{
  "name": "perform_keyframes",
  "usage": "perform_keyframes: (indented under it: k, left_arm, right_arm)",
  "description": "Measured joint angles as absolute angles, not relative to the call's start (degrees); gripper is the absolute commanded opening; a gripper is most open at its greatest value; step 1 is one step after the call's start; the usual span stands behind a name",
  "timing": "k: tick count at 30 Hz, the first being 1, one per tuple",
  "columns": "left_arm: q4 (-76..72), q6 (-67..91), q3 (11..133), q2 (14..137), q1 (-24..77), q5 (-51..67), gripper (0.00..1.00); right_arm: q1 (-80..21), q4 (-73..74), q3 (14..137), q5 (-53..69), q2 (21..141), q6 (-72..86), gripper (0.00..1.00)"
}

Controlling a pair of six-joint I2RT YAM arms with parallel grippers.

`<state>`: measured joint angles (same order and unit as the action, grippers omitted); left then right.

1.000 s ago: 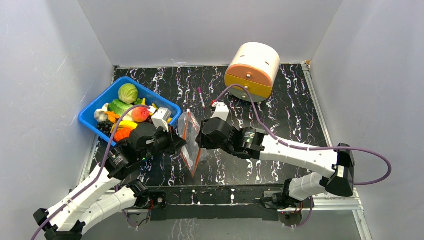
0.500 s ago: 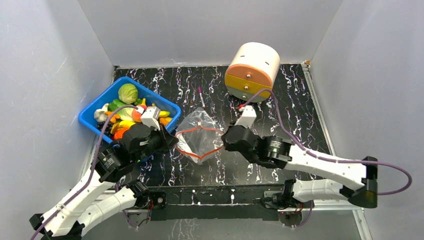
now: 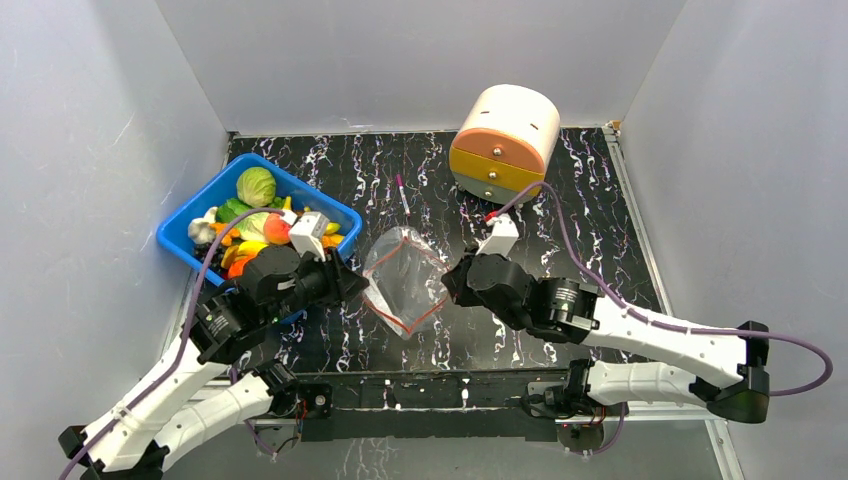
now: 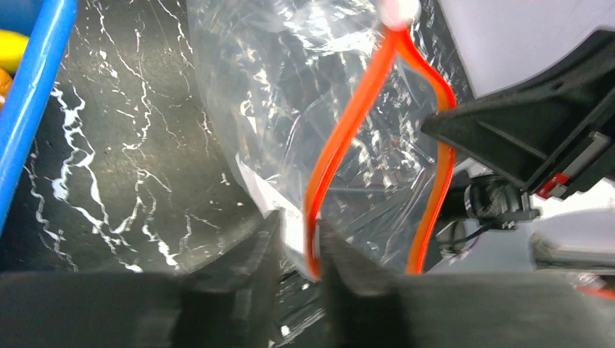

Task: Place the food in the zip-top bag and seal the zipper
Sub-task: Open the zipper of the food storage bag at the center of the board.

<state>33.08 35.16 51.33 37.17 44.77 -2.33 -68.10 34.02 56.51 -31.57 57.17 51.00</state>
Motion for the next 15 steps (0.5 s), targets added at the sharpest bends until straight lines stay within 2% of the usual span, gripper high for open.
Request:
perform_keyframes:
  k: [1, 2, 5, 15]
  left_arm:
    - [32.97, 34.87, 51.33, 37.78, 44.77, -1.69, 0.46]
    - [32.97, 34.5, 51.33, 38.33, 44.77, -1.15, 0.52]
    - [33.08, 33.8, 51.33, 39.77, 44.77, 0.19, 0.66]
    - [36.21, 32.12, 53.28, 39.66, 44.77, -0.45, 0.98]
  right_arm:
    - [-68.1, 34.04, 56.45, -31.29, 57.6, 50.98, 0.0]
    - [-68.1, 34.13, 56.4, -30.89, 58.24, 51.0, 0.0]
    - [-68.1, 34.3, 56.4, -30.26, 58.76, 51.09, 0.0]
    - [-68.1, 37.04, 56.47, -31.16, 55.64, 51.83, 0.0]
